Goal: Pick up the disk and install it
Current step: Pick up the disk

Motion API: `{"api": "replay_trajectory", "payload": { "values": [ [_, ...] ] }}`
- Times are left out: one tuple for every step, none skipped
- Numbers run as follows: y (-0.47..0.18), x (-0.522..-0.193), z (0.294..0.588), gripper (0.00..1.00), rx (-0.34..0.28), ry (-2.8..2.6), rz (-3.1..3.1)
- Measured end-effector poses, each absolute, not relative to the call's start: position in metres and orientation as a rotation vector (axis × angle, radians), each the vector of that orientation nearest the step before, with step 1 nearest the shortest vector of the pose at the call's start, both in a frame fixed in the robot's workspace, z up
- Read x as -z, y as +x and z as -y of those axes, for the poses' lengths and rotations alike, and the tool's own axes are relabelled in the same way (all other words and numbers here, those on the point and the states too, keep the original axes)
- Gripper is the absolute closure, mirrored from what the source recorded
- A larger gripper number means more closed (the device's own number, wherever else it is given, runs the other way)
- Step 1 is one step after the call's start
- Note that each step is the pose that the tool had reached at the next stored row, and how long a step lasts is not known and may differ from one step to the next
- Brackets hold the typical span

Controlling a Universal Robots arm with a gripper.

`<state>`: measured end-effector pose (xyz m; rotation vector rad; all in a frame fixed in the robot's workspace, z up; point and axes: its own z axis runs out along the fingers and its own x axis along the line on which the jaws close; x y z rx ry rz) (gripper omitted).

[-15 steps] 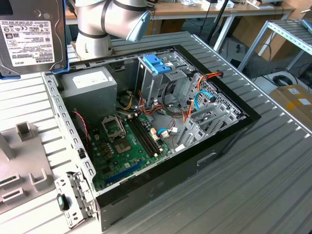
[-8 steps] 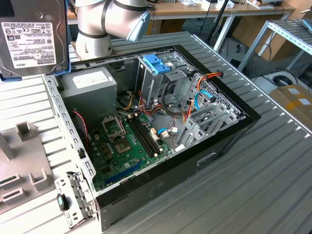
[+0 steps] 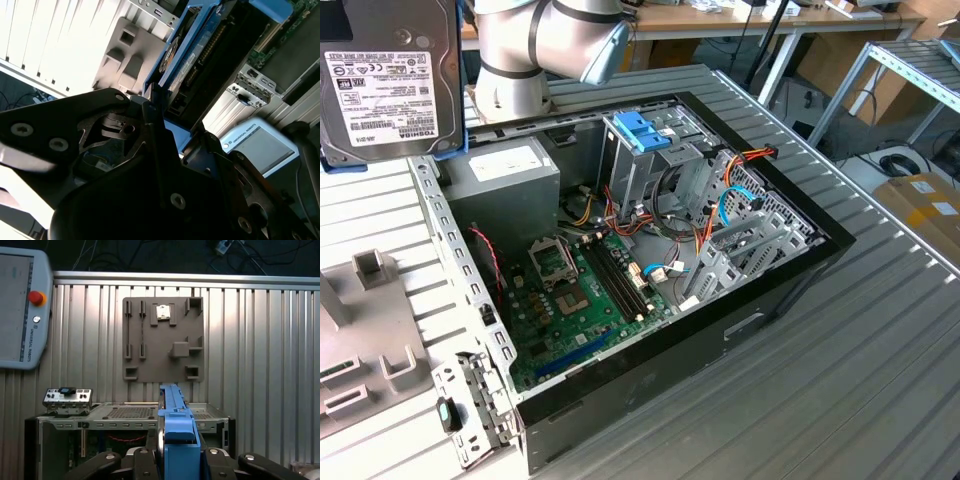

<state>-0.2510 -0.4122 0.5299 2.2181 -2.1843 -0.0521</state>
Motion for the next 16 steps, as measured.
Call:
{"api": "replay_trajectory", "payload": {
  "values": [
    [-0.2509,-0.5298,0.4129,0.63,0.052,2.218,2.184],
    [-0.2509,-0.5298,0.4137,0.63,0.052,2.218,2.184],
    [-0.2507,-0.5298,0.4143,0.63,0.052,2.218,2.184],
    [-0.2506,-0.5298,0.4148,0.63,0.052,2.218,2.184],
    [-0.2505,-0.5298,0.4156,0.63,0.052,2.218,2.184],
    [-0.2504,-0.5298,0.4162,0.63,0.052,2.218,2.184],
    [-0.2503,-0.5298,0.4168,0.63,0.052,2.218,2.184],
    [-0.2502,-0.5298,0.4174,0.63,0.052,2.218,2.184],
    [-0.2501,-0.5298,0.4181,0.63,0.052,2.218,2.184],
    [-0.2500,-0.5298,0.4186,0.63,0.052,2.218,2.184],
    [-0.2499,-0.5298,0.4193,0.63,0.052,2.218,2.184],
    [-0.2497,-0.5298,0.4199,0.63,0.052,2.218,2.184],
    [-0.2496,-0.5297,0.4208,0.63,0.052,2.218,2.184],
    [-0.2494,-0.5297,0.4212,0.63,0.052,2.218,2.184],
    [-0.2493,-0.5297,0.4218,0.63,0.052,2.218,2.184],
    [-0.2492,-0.5297,0.4222,0.63,0.052,2.218,2.184]
  ]
}}
